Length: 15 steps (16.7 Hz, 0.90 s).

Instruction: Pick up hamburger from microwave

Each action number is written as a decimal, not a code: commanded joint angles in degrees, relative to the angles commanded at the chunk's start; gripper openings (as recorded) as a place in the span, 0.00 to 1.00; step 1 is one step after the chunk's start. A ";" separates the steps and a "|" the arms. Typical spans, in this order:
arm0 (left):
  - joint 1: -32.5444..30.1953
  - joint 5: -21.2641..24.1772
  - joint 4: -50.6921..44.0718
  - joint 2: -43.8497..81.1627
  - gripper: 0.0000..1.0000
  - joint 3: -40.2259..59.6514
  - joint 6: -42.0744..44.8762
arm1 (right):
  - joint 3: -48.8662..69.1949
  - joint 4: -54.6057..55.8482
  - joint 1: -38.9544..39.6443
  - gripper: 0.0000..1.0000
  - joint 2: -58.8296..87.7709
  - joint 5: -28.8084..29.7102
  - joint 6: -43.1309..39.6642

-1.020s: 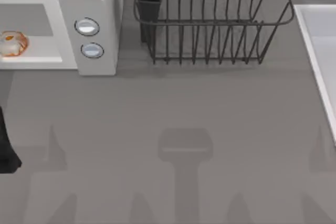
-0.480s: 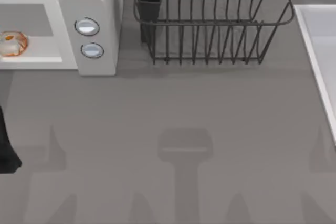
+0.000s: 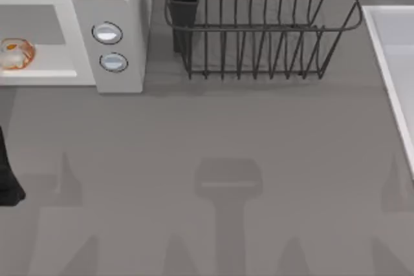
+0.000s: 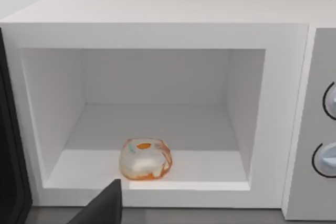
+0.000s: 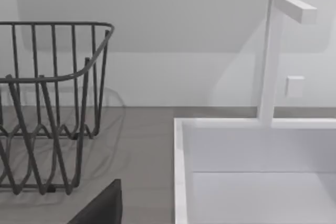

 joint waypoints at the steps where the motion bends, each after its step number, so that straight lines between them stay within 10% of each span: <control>1: 0.17 0.21 1.30 2.81 1.00 1.10 0.08 | 0.00 0.00 0.00 1.00 0.00 0.00 0.00; 15: 4.58 5.60 34.69 74.93 1.00 29.45 2.21 | 0.00 0.00 0.00 1.00 0.00 0.00 0.00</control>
